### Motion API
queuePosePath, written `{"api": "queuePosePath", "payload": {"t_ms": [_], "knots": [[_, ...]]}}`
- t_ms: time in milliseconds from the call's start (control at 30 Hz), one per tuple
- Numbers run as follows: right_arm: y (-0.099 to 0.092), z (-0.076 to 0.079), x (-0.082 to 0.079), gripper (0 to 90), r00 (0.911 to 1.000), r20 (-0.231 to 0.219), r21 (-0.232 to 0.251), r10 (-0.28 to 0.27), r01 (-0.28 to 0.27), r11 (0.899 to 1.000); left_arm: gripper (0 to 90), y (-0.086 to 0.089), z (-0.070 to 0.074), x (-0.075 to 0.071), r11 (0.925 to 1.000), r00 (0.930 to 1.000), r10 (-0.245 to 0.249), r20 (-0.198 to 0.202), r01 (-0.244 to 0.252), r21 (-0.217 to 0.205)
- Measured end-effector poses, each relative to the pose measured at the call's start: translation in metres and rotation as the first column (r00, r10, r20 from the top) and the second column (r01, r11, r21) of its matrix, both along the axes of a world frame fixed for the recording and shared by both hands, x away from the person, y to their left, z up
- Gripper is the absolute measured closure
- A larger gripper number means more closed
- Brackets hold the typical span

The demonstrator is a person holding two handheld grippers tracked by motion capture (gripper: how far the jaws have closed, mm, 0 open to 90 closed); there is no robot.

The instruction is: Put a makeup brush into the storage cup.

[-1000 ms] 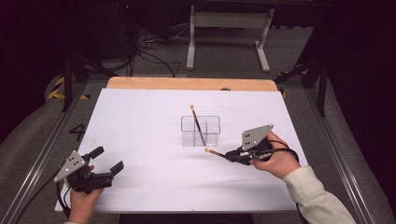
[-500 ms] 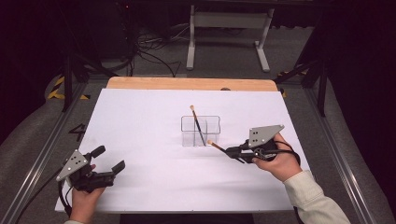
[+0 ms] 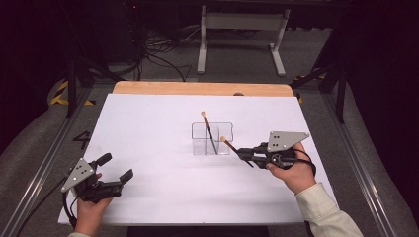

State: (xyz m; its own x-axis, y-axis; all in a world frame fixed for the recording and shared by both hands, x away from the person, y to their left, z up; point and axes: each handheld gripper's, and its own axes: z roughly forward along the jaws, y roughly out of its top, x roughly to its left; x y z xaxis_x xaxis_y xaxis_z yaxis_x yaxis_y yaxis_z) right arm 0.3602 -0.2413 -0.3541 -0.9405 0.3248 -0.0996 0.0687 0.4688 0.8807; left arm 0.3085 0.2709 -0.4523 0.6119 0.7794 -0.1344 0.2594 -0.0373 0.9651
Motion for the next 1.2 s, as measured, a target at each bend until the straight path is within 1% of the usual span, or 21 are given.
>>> {"api": "queuePosePath", "payload": {"t_ms": [100, 167, 200, 300, 333, 367, 500, 533, 633, 700, 767, 800, 867, 900, 967, 1000, 1033, 1067, 1167, 1200], "knots": [[0.0016, 0.0008, -0.0002, 84.0, 0.9999, 0.005, 0.024, -0.009, 0.009, 1.000, 0.3, 0.0004, 0.0003, -0.0001, 1.0000, 1.0000, -0.003, -0.001, 0.003, -0.001], [0.0022, 0.0013, -0.0001, 83.9, 0.9998, 0.004, 0.054, -0.017, 0.017, 0.998, 0.3, 0.0010, 0.0003, 0.0000, 1.0000, 1.0000, -0.003, -0.005, 0.003, -0.002], [0.0023, 0.0015, 0.0000, 83.9, 0.9997, 0.011, 0.067, -0.024, 0.023, 0.997, 0.3, 0.0011, 0.0003, 0.0000, 1.0000, 1.0000, -0.003, -0.005, 0.003, -0.004], [0.0023, 0.0015, 0.0003, 83.9, 0.9989, 0.023, 0.117, -0.040, 0.037, 0.992, 0.3, 0.0012, 0.0005, -0.0001, 1.0000, 1.0000, -0.008, -0.003, 0.008, -0.002], [0.0024, 0.0014, 0.0002, 83.9, 0.9985, 0.028, 0.127, -0.048, 0.044, 0.991, 0.3, 0.0008, 0.0004, -0.0001, 1.0000, 1.0000, -0.009, -0.003, 0.009, -0.003], [0.0029, 0.0011, 0.0005, 83.9, 0.9974, 0.045, 0.134, -0.056, 0.050, 0.990, 0.3, 0.0005, 0.0002, 0.0000, 0.9999, 0.9999, -0.010, -0.003, 0.010, -0.005], [0.0026, 0.0002, 0.0013, 83.9, 0.9947, 0.059, 0.168, -0.084, 0.073, 0.983, 0.3, 0.0005, 0.0002, 0.0000, 1.0000, 1.0000, -0.006, 0.001, 0.006, -0.002], [0.0023, 0.0002, 0.0013, 83.9, 0.9941, 0.059, 0.186, -0.092, 0.079, 0.979, 0.3, 0.0005, 0.0002, 0.0000, 1.0000, 1.0000, -0.005, 0.003, 0.005, -0.001], [0.0025, 0.0003, 0.0017, 83.9, 0.9914, 0.073, 0.218, -0.109, 0.090, 0.972, 0.3, 0.0004, 0.0002, -0.0003, 1.0000, 1.0000, -0.002, 0.010, 0.002, -0.002], [0.0028, 0.0004, 0.0018, 83.9, 0.9896, 0.079, 0.230, -0.120, 0.099, 0.968, 0.3, 0.0002, 0.0000, -0.0001, 1.0000, 0.9998, -0.003, 0.018, 0.003, 0.002], [0.0032, 0.0004, 0.0023, 83.9, 0.9881, 0.083, 0.251, -0.130, 0.105, 0.962, 0.3, 0.0001, 0.0000, -0.0001, 1.0000, 0.9999, -0.007, 0.015, 0.007, 0.006], [0.0032, 0.0007, 0.0024, 83.9, 0.9869, 0.081, 0.261, -0.140, 0.114, 0.959, 0.3, -0.0004, -0.0001, -0.0001, 1.0000, 0.9999, -0.006, 0.013, 0.006, 0.000], [0.0034, 0.0008, 0.0034, 83.9, 0.9842, 0.088, 0.271, -0.153, 0.124, 0.955, 0.4, -0.0004, -0.0004, 0.0000, 1.0000, 0.9999, -0.010, 0.011, 0.010, 0.000], [0.0035, 0.0008, 0.0038, 83.9, 0.9829, 0.085, 0.282, -0.164, 0.134, 0.950, 0.4, -0.0001, -0.0005, 0.0003, 0.9999, 0.9999, -0.012, 0.012, 0.012, 0.003], [0.0036, 0.0011, 0.0047, 83.9, 0.9813, 0.089, 0.294, -0.171, 0.138, 0.946, 0.3, 0.0000, -0.0006, 0.0004, 0.9999, 0.9999, -0.011, 0.011, 0.011, 0.002], [0.0043, 0.0015, 0.0052, 83.9, 0.9800, 0.091, 0.304, -0.177, 0.142, 0.942, 0.3, -0.0001, -0.0006, 0.0004, 0.9999, 0.9999, -0.011, 0.011, 0.011, 0.001], [0.0043, 0.0015, 0.0052, 83.9, 0.9800, 0.091, 0.304, -0.177, 0.142, 0.942, 0.3, -0.0001, -0.0006, 0.0004, 0.9999, 0.9999, -0.011, 0.011, 0.011, 0.001], [0.0057, 0.0018, 0.0060, 83.9, 0.9794, 0.090, 0.315, -0.181, 0.145, 0.938, 0.4, 0.0000, -0.0006, 0.0004, 0.9999, 0.9999, -0.013, 0.011, 0.013, 0.001], [0.0072, 0.0018, 0.0072, 83.9, 0.9774, 0.089, 0.323, -0.192, 0.154, 0.934, 0.4, -0.0001, -0.0007, 0.0006, 0.9999, 0.9998, -0.013, 0.011, 0.013, 0.001], [0.0078, 0.0017, 0.0079, 83.9, 0.9764, 0.087, 0.331, -0.198, 0.159, 0.930, 0.3, -0.0002, -0.0009, 0.0008, 0.9999, 0.9998, -0.016, 0.012, 0.016, -0.002]]}}
